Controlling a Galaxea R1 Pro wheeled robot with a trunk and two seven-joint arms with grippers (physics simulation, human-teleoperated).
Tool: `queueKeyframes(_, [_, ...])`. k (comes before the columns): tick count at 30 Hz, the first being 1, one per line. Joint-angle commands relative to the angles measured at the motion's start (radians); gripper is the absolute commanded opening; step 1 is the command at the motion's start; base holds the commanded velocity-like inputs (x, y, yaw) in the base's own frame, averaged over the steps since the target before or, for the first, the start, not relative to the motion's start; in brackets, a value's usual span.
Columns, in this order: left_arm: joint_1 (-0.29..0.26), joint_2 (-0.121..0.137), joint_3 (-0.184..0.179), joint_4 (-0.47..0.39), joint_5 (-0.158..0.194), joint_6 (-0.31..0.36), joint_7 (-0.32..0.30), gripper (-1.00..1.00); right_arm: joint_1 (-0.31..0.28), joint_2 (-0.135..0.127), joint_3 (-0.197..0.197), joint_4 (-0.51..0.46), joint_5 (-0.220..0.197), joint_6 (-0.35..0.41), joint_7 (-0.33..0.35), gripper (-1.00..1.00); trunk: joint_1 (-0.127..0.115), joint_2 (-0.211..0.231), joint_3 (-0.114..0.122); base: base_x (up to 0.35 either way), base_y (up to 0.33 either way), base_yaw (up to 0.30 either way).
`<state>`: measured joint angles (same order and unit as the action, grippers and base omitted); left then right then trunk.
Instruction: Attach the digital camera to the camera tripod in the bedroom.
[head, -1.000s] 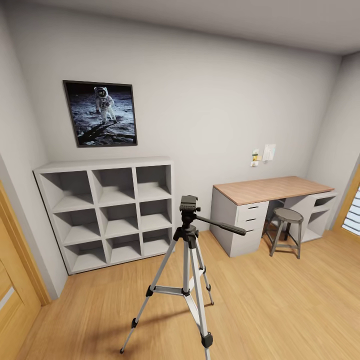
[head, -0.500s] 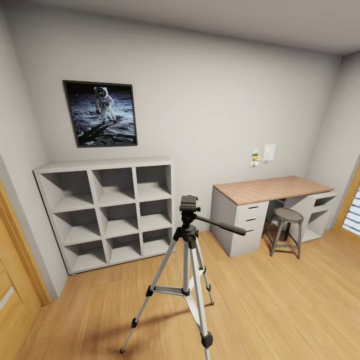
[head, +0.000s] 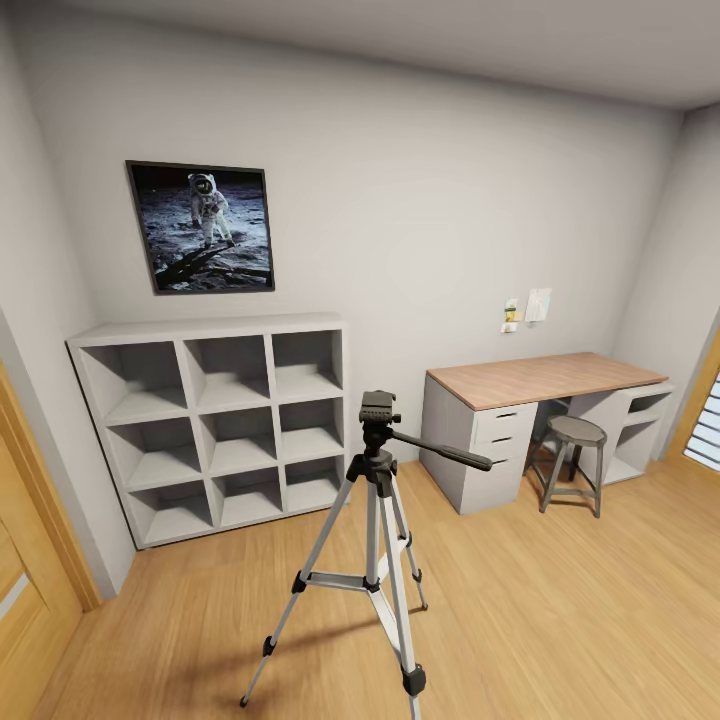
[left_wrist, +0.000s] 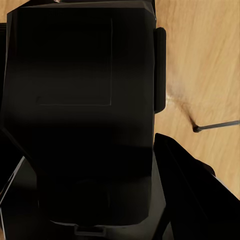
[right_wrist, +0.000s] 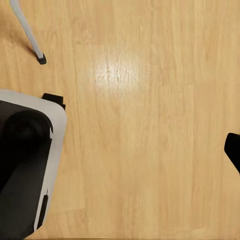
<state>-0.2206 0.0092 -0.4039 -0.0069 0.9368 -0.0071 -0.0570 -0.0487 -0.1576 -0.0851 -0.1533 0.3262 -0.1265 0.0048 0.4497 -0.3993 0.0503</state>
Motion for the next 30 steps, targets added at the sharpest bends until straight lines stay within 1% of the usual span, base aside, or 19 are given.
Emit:
queueKeyframes(1, [0.0, 0.0, -0.009, 0.001, 0.009, -0.001, -0.004, -1.0, 0.0, 0.002, -0.008, 0.001, 0.01, 0.002, 0.002, 1.0, 0.0, -0.001, 0.0, 0.0, 0.0, 0.0])
queueKeyframes(7, [0.0, 0.0, -0.008, 0.002, 0.009, -0.001, -0.003, -1.0, 0.0, 0.005, -0.008, 0.001, 0.01, 0.024, 0.004, 1.0, 0.0, -0.001, 0.0, 0.0, 0.0, 0.0])
queueKeyframes(21, [0.0, -0.001, -0.008, 0.002, 0.01, -0.001, -0.003, -1.0, 0.0, 0.007, -0.007, 0.0, 0.015, 0.027, 0.004, 1.0, 0.0, -0.001, 0.0, 0.0, 0.0, 0.0])
queueKeyframes(24, [0.0, -0.001, -0.009, 0.001, 0.01, -0.001, -0.003, -1.0, -0.001, 0.003, -0.01, -0.006, 0.015, 0.023, -0.006, 1.0, 0.0, -0.001, 0.0, 0.0, 0.0, 0.0])
queueKeyframes(26, [0.0, -0.001, -0.009, 0.001, 0.01, -0.001, -0.003, -1.0, -0.005, -0.005, -0.014, -0.072, 0.009, 0.025, -0.013, 1.0, 0.0, -0.001, 0.0, 0.0, 0.0, 0.0])
queueKeyframes(27, [0.0, -0.001, -0.009, 0.001, 0.009, -0.001, -0.003, -1.0, -0.006, -0.005, -0.015, -0.125, 0.006, 0.029, -0.014, 1.0, 0.0, -0.001, 0.0, 0.0, 0.0, 0.0])
queueKeyframes(28, [0.0, -0.001, -0.009, 0.001, 0.009, -0.001, -0.003, -1.0, -0.007, -0.004, -0.016, -0.154, 0.005, 0.032, -0.014, 1.0, 0.0, -0.001, 0.0, 0.0, 0.0, 0.0])
queueKeyframes(29, [0.0, -0.001, -0.009, 0.001, 0.009, -0.001, -0.003, -1.0, -0.007, -0.003, -0.017, -0.212, 0.003, 0.045, -0.014, 1.0, 0.0, -0.001, 0.0, 0.0, 0.0, 0.0])
queueKeyframes(30, [0.0, -0.001, -0.009, 0.001, 0.009, -0.001, -0.003, -1.0, -0.009, -0.002, -0.018, -0.293, 0.002, 0.086, -0.017, 1.0, 0.0, -0.001, 0.0, 0.0, 0.0, 0.0])
